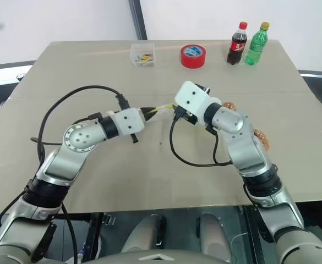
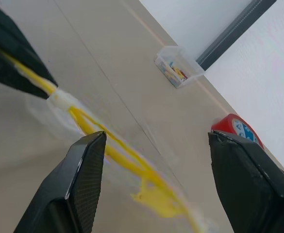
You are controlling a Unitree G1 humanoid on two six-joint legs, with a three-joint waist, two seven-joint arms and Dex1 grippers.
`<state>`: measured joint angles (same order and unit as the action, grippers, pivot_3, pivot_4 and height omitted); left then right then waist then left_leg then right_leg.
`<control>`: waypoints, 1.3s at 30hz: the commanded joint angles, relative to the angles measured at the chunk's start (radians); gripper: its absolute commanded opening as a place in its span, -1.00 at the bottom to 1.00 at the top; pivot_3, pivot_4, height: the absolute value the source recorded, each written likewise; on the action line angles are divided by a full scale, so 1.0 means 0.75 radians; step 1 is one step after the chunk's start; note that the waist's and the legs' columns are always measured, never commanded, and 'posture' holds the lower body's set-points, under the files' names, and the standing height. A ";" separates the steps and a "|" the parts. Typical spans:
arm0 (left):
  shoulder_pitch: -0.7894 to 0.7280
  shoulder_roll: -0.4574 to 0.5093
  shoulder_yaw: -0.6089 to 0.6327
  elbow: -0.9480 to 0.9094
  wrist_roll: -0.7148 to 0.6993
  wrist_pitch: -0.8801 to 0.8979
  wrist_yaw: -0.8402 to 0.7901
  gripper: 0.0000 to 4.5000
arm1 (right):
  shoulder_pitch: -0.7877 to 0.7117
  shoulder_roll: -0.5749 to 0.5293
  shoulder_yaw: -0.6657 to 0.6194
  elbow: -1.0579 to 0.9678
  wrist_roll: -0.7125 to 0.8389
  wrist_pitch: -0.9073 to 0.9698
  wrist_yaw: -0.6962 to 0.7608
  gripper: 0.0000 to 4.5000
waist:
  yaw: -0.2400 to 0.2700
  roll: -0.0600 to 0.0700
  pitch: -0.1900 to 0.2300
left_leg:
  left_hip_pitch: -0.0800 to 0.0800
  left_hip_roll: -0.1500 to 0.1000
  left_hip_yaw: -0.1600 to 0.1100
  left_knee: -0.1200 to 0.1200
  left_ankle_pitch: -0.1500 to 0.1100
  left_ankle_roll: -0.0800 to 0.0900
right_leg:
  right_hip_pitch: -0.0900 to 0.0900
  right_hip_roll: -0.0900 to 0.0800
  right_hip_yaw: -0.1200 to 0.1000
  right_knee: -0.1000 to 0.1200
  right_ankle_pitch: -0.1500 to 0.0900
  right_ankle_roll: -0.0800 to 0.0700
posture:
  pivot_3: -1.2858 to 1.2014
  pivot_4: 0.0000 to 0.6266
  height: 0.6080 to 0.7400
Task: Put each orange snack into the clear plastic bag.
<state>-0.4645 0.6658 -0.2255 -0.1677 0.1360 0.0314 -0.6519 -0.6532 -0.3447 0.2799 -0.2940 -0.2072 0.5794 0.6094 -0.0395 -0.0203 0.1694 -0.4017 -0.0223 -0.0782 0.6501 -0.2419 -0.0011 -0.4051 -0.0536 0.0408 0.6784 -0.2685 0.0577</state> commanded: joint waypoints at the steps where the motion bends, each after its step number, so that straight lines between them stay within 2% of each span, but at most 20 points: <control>1: -0.004 -0.003 0.035 -0.073 0.011 -0.036 -0.002 -1.00 | -0.035 0.003 0.007 -0.002 -0.009 -0.015 -0.024 0.52 | 0.000 0.000 0.000 | 0.000 0.000 0.000 0.000 0.000 0.000 | 0.000 0.000 0.000 0.000 0.000 0.000 | 0.03 -0.52 1.00; 7: 0.031 0.016 0.034 -0.082 0.036 -0.129 -0.003 -1.00 | -0.024 0.010 -0.021 0.088 -0.047 0.005 -0.123 0.52 | -0.001 0.000 0.000 | 0.000 0.000 0.000 0.000 0.000 0.000 | 0.000 0.000 0.000 0.000 0.000 0.000 | 0.03 -0.52 1.00; 11: 0.068 0.023 0.050 -0.075 0.053 -0.139 0.004 -1.00 | 0.034 -0.061 -0.065 0.129 -0.065 0.010 -0.160 0.52 | 0.004 0.000 0.000 | 0.000 0.000 0.000 0.000 0.000 0.000 | 0.000 0.000 0.000 0.000 0.000 0.000 | 0.03 -0.52 1.00; 17: 0.080 0.009 0.068 -0.077 0.061 -0.098 0.005 -1.00 | 0.114 -0.164 -0.104 0.092 -0.082 0.003 -0.160 0.52 | 0.004 0.000 0.000 | 0.000 0.000 0.000 0.000 0.000 0.000 | 0.000 0.000 0.000 0.000 0.000 0.000 | 0.03 -0.52 1.00; 22: 0.060 -0.003 0.066 -0.060 0.069 -0.060 0.008 -1.00 | 0.114 -0.125 -0.124 -0.033 0.012 0.020 -0.114 0.52 | -0.006 0.000 0.000 | 0.000 0.001 0.001 0.000 0.000 0.000 | 0.000 0.001 0.001 0.001 0.000 0.000 | 0.03 -0.52 1.00; 26: 0.036 -0.015 0.070 -0.031 0.092 -0.029 0.022 -1.00 | 0.191 -0.136 -0.177 -0.153 0.065 0.112 -0.086 0.52 | 0.005 0.000 0.000 | 0.000 0.001 0.000 0.000 0.000 0.000 | 0.000 0.001 0.000 0.000 0.000 0.000 | 0.03 -0.52 1.00; 27: 0.032 -0.018 0.071 -0.028 0.095 -0.026 0.023 -1.00 | 0.219 -0.119 -0.214 -0.190 0.109 0.169 -0.081 0.27 | 0.009 0.000 0.000 | 0.000 0.001 -0.001 0.001 0.000 0.000 | 0.001 0.001 -0.001 0.000 0.000 0.000 | 0.03 -0.52 1.00; 29: 0.028 -0.024 0.073 -0.029 0.093 -0.021 0.022 -1.00 | 0.256 -0.068 -0.266 -0.246 0.186 0.269 -0.088 -0.03 | 0.012 0.000 0.000 | 0.000 0.001 -0.001 0.002 0.000 0.000 | 0.002 0.000 -0.001 -0.001 0.000 0.000 | 0.03 -0.52 1.00; 33: 0.027 -0.036 0.073 -0.031 0.096 -0.018 0.020 -1.00 | 0.272 0.084 -0.292 -0.296 0.296 0.419 -0.149 -0.94 | -0.001 0.000 0.000 | 0.001 0.001 0.000 0.002 0.000 0.000 | 0.002 0.001 0.000 0.001 0.000 0.000 | 0.03 -0.52 1.00; 39: 0.020 -0.047 0.074 -0.045 0.097 -0.004 0.012 -1.00 | 0.245 0.246 -0.319 -0.292 0.383 0.518 -0.253 -0.98 | -0.001 0.001 0.000 | 0.002 0.002 0.000 0.002 0.000 0.000 | 0.002 0.002 0.000 0.002 0.000 0.000 | 0.03 -0.52 1.00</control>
<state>-0.4309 0.6319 -0.1955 -0.1723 0.2125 0.0316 -0.6468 -0.4470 -0.1655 0.0670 -0.4720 0.0604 0.9620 0.4404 -0.0404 -0.0199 0.1696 -0.4004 -0.0211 -0.0784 0.6515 -0.2421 -0.0009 -0.4038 -0.0527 0.0408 0.6799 -0.2684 0.0578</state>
